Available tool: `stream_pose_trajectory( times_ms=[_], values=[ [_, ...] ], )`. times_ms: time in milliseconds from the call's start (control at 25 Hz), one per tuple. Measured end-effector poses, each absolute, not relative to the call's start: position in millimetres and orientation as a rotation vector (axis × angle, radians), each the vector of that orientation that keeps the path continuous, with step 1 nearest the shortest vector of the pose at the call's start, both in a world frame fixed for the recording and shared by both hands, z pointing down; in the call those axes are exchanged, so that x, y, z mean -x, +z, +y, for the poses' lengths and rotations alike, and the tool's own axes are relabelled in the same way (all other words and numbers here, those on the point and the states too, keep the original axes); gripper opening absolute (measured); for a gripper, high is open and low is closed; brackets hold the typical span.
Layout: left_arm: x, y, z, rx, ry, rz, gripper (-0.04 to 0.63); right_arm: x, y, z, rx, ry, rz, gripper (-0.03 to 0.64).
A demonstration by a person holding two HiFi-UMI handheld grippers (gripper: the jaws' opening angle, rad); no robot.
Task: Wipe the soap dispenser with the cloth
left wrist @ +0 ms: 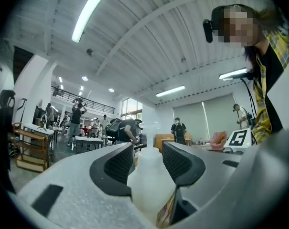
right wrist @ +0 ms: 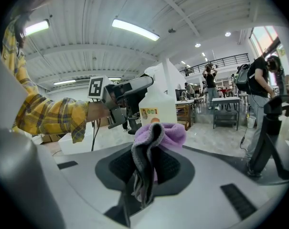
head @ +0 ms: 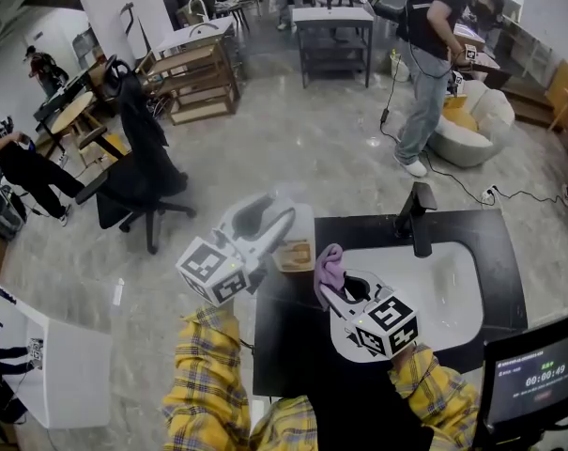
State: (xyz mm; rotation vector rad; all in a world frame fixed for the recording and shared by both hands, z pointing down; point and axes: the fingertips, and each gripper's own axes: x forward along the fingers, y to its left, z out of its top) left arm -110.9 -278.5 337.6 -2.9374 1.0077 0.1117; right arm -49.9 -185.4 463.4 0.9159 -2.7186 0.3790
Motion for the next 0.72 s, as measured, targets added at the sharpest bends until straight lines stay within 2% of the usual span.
stream_pose_trajectory(
  times_ms=[120, 720],
  values=[
    [120.7, 336.0, -275.0, 2.930, 0.172, 1.069, 0.184, 49.6, 463.4, -182.7, -0.920, 0.375, -2.721, 0.080],
    [142.8, 346.9, -223.7, 2.830, 0.171, 1.338, 0.183, 54.3, 453.6, -163.8, -0.881, 0.383, -2.761, 0.080]
  ],
)
